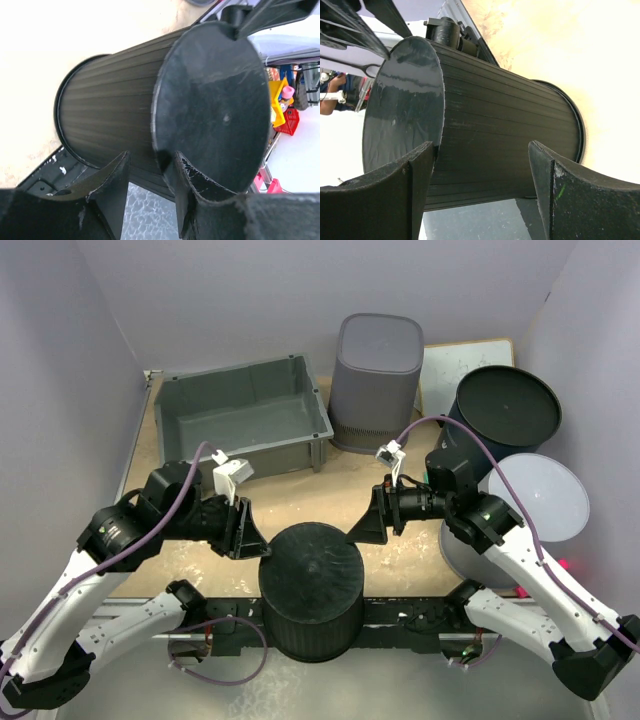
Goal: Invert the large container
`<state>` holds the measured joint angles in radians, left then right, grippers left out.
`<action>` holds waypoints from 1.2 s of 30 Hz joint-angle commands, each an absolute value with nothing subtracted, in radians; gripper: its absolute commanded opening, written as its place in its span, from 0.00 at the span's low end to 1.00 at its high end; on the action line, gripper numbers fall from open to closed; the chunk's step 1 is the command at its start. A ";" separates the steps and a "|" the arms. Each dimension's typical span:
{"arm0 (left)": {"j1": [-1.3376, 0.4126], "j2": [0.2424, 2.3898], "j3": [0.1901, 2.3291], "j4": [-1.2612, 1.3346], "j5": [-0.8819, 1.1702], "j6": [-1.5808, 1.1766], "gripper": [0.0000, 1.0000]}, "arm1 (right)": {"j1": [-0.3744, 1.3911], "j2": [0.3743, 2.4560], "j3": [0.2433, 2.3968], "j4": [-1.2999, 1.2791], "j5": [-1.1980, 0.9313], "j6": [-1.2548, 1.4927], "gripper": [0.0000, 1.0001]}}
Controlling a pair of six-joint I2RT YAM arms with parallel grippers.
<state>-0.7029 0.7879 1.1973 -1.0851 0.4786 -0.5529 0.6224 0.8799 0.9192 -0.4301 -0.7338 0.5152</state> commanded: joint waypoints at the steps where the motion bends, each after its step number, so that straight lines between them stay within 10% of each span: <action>1: -0.704 0.810 1.134 -1.057 0.513 -0.571 0.34 | 0.630 0.900 0.935 -0.476 -0.727 0.455 0.75; 9: -0.703 0.880 1.077 -0.891 0.514 -0.573 0.10 | 0.630 0.875 0.928 -0.535 -0.523 0.460 0.61; 20: -0.704 1.119 1.072 -0.565 0.539 -0.514 0.07 | 0.630 0.756 0.928 -0.627 -0.296 0.484 0.56; 36: -0.637 1.387 1.490 -0.506 0.251 -0.468 0.15 | 0.629 0.671 1.087 -0.697 -0.083 0.437 0.84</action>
